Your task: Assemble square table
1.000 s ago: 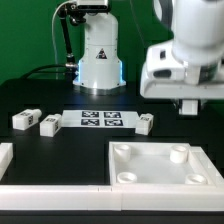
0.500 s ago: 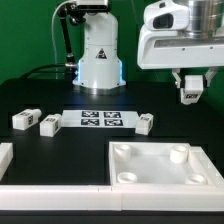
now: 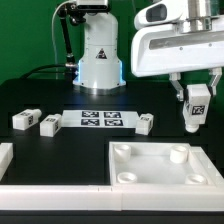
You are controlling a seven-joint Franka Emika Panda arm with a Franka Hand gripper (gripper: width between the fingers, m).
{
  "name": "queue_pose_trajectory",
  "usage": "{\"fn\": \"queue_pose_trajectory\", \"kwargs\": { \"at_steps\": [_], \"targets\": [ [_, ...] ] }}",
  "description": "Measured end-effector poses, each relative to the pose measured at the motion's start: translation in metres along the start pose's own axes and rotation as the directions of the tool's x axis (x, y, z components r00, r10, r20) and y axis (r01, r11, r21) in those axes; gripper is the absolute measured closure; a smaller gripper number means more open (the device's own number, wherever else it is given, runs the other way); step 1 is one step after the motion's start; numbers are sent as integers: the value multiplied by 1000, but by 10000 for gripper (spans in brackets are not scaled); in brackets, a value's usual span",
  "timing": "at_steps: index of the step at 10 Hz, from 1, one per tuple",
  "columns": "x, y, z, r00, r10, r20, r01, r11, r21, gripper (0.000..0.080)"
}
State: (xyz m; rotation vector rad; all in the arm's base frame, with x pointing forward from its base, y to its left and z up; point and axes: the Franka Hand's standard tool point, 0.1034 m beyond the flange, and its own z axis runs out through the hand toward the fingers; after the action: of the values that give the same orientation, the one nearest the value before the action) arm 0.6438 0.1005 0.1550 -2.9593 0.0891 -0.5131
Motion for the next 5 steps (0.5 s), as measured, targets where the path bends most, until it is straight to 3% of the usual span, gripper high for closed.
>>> {"fn": "queue_pose_trajectory", "kwargs": {
  "at_steps": [3, 4, 5],
  "targets": [
    [-3, -2, 2, 976, -9, -219, 10, 1000, 6, 508],
    [-3, 2, 5, 969, -26, -246, 26, 1000, -1, 508],
    [4, 16, 8, 970, -92, -224, 86, 996, -35, 508]
  ]
}}
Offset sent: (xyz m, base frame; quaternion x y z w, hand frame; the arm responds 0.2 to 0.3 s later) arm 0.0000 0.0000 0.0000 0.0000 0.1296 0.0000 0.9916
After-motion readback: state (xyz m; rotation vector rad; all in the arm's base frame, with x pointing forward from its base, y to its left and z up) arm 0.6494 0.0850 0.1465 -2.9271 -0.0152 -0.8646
